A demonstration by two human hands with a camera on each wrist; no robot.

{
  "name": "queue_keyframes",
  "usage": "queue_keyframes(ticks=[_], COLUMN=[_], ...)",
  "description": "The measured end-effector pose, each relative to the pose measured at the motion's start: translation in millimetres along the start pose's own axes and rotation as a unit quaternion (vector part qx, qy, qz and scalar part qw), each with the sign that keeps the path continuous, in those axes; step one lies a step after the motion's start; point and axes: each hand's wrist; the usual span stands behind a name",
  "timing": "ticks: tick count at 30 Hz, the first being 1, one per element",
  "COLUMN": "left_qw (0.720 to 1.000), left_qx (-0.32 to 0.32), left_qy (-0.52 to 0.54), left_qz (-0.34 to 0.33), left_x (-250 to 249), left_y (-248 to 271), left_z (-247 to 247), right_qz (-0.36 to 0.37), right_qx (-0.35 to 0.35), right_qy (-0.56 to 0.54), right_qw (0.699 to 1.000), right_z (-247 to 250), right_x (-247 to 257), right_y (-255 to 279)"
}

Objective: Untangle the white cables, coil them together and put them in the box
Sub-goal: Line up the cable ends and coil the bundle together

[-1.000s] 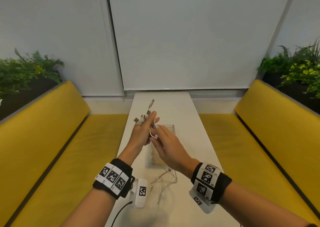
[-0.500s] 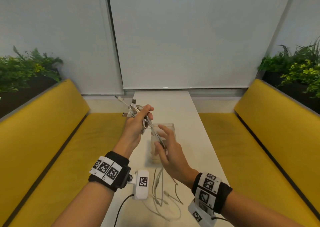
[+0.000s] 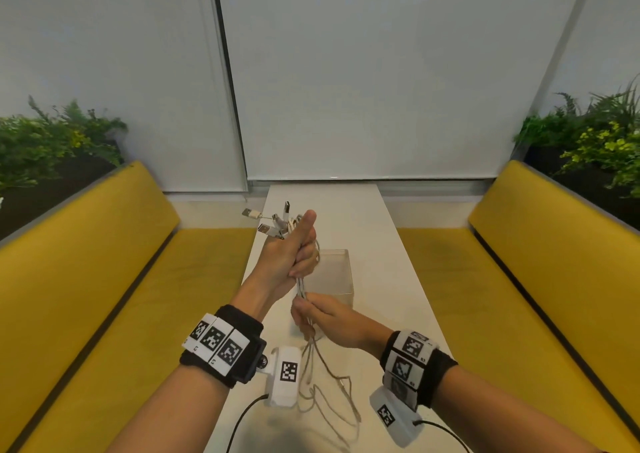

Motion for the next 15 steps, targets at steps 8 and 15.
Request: queue_keyframes(ticks=[8,15], left_qw=[0.976,0.923], left_qx=[0.183,0.241], left_qy=[-0.038,-0.263], left_qz=[0.107,0.141], left_x=[-7.2,5.0], left_y=[14.2,22.5], left_z=[12.7,16.5], right_qz=[-0.089,-0.067], right_qx=[0.010,0.099], right_qy=[0.048,0.300], right_qw=[0.995,0.947], right_z=[40.7,65.1], right_x=[-12.4,21.9], right_y=[-31.3,-39.9])
Point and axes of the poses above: each hand's wrist, its own y-axis away from the middle knuckle, its own z-axis out of the back of the hand, x = y × z, and after that the axes turned 14 degrees about -x, right-handed
